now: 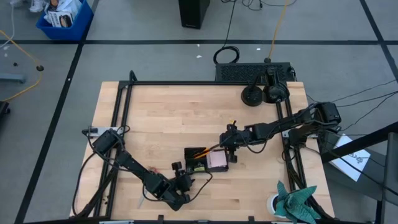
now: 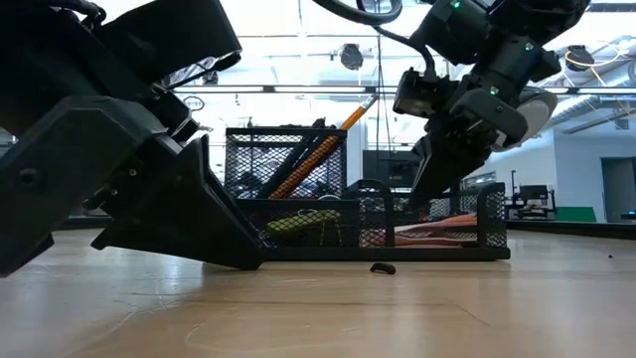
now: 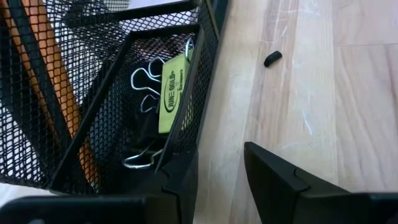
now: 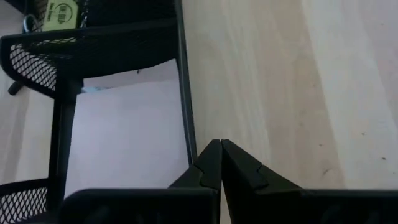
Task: Pick and place office supplies into organizer
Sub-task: Adjust the desk organizer on the table, then put the scissors into the top left section of the desk organizer
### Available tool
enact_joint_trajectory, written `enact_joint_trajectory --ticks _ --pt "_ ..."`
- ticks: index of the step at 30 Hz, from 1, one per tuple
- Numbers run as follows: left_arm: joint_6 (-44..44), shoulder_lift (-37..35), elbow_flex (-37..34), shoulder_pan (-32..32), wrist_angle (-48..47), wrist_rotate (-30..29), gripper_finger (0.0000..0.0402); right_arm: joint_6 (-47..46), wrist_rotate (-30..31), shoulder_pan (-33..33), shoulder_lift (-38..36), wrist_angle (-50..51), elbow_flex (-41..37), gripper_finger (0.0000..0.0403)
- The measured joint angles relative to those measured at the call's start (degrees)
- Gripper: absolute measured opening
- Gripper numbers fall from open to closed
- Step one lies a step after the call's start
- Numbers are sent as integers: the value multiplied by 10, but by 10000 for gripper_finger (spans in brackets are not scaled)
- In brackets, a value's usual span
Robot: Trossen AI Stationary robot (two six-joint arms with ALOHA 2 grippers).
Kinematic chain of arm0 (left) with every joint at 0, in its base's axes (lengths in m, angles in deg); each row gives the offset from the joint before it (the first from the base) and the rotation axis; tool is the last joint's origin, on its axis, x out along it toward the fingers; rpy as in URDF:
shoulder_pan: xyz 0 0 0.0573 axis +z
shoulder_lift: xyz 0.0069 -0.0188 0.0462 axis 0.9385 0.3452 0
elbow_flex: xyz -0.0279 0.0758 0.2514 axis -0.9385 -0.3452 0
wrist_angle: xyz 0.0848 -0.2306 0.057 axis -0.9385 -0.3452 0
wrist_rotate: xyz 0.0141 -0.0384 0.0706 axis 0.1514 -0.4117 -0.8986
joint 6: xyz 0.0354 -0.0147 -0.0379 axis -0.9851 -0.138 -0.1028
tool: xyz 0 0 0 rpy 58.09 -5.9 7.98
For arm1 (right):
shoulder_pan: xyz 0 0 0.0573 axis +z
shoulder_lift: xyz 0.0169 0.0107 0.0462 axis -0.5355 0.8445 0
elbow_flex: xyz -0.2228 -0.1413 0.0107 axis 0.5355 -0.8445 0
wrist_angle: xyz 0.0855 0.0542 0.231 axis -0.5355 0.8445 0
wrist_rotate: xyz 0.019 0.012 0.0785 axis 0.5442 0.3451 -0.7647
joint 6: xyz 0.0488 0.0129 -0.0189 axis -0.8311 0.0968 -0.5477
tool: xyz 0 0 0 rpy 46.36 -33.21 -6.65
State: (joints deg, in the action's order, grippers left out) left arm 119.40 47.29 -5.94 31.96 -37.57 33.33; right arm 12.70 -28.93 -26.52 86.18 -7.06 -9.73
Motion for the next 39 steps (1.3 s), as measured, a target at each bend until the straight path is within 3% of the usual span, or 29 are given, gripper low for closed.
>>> enact_joint_trajectory --ticks 15,20,25,33,36,39 --pt "1 0 0 9 -10 -5 136 -14 0 14 0 4 0 0" --pt "-52 -7 5 -1 -13 -3 136 1 30 14 -2 5 0 0" --pt "-120 -50 22 -29 -18 18 136 9 36 14 -30 16 1 0" --pt "-99 -137 23 -62 -50 26 136 5 94 18 -130 42 1 0" --pt "-72 -165 24 -81 -80 66 136 4 91 44 -181 38 1 0" --pt "-65 -175 24 -94 -89 153 136 23 90 88 -225 42 1 0"
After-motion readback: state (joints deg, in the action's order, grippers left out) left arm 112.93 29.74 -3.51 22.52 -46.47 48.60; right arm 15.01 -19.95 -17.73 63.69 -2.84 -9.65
